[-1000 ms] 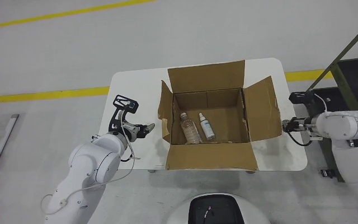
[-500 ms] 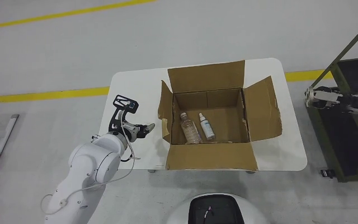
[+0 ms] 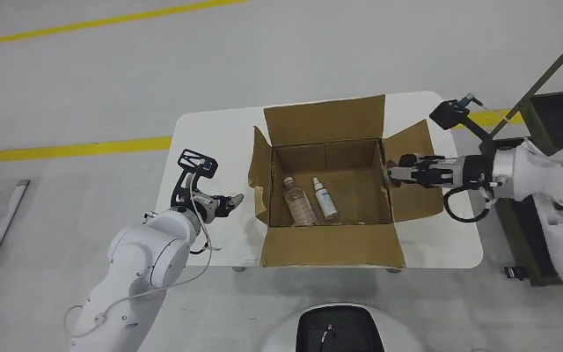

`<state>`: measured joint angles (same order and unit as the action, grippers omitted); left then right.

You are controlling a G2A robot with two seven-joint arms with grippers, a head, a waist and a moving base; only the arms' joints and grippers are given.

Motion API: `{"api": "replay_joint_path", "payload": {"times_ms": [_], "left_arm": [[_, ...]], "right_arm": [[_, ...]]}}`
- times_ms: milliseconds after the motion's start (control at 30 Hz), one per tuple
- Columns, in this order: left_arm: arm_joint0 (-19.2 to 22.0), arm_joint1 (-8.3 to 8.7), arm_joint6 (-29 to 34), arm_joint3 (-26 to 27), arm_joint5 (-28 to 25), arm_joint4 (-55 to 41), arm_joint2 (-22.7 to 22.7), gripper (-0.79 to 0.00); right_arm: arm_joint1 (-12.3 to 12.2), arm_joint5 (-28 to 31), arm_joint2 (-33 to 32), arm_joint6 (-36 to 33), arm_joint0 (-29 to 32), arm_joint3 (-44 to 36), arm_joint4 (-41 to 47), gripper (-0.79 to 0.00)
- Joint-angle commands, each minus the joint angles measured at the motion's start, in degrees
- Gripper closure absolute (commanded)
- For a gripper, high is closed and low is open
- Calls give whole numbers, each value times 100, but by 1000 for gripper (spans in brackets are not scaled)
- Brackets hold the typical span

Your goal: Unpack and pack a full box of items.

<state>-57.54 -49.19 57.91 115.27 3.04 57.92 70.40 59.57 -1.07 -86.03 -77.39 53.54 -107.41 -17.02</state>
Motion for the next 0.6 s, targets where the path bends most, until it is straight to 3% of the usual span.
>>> {"api": "replay_joint_path", "payload": {"times_ms": [0,100,300,567], "left_arm": [[0,0,0,0,0,0,0,-785],[0,0,0,0,0,0,0,-785],[0,0,0,0,0,0,0,-785],[0,0,0,0,0,0,0,-785]], "right_arm": [[38,-64,672,109,-317,261,-505,0],[107,-179,1525,320,-714,614,-1466,0],[303,-444,2698,886,-1180,1371,-2323,0],[366,-463,2976,990,-1279,1665,-2497,0]]}}
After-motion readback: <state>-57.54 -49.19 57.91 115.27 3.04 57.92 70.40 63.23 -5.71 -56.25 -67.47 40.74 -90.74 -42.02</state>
